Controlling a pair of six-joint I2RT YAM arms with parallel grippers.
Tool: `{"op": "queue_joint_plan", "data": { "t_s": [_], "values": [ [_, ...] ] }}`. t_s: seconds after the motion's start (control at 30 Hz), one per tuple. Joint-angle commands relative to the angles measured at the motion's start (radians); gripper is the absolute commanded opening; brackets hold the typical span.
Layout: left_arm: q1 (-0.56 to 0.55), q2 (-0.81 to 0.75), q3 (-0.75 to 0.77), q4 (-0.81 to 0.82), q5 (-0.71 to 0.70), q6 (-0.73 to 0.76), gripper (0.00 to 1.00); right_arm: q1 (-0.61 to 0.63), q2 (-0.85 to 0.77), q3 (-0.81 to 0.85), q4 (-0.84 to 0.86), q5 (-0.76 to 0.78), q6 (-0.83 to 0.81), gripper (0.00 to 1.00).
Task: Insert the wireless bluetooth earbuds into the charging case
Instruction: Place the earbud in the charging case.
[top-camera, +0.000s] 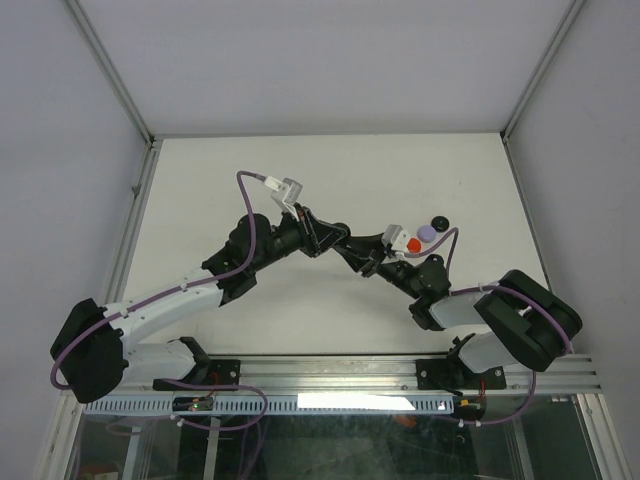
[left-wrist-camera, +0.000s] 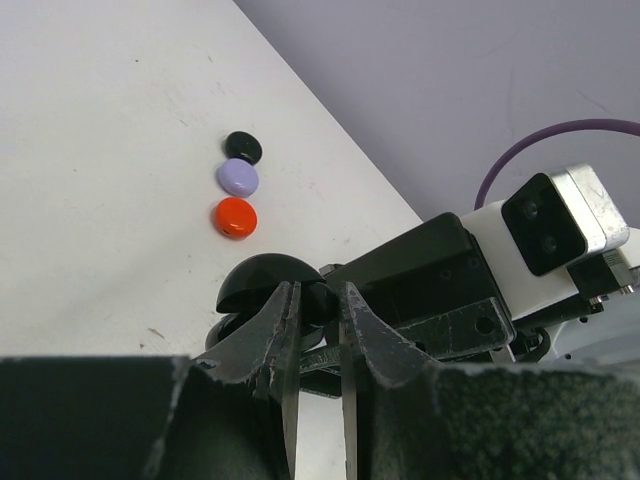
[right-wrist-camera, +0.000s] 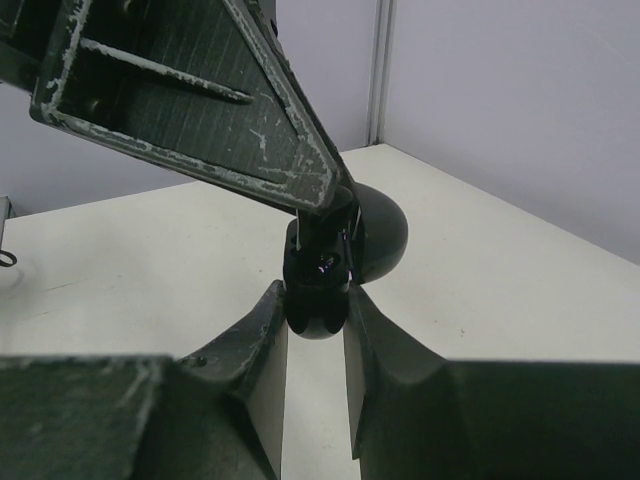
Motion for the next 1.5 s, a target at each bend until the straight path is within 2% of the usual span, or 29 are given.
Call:
{"op": "queue_joint_plan", "data": {
  "t_s": [0.0,0.73,1.47],
  "values": [
    [-0.023,-0.015,-0.016,0.018,-0.046,-0.003,0.05,0.004,-0.036,0.002,0.134,0.031,-0.024,0.00],
    [-0.063,-0.055,-0.021,-0.102,-0.237,-0.075,0.13,0.004,-0.036,-0.004,0.134,0.049,-0.009,0.00],
    [-0.082,-0.061,-0.034,-0.142,-0.247,-0.122,0.31,0.004,-0.020,-0.003,0.134,0.054,-0.005,0.00]
  ]
}}
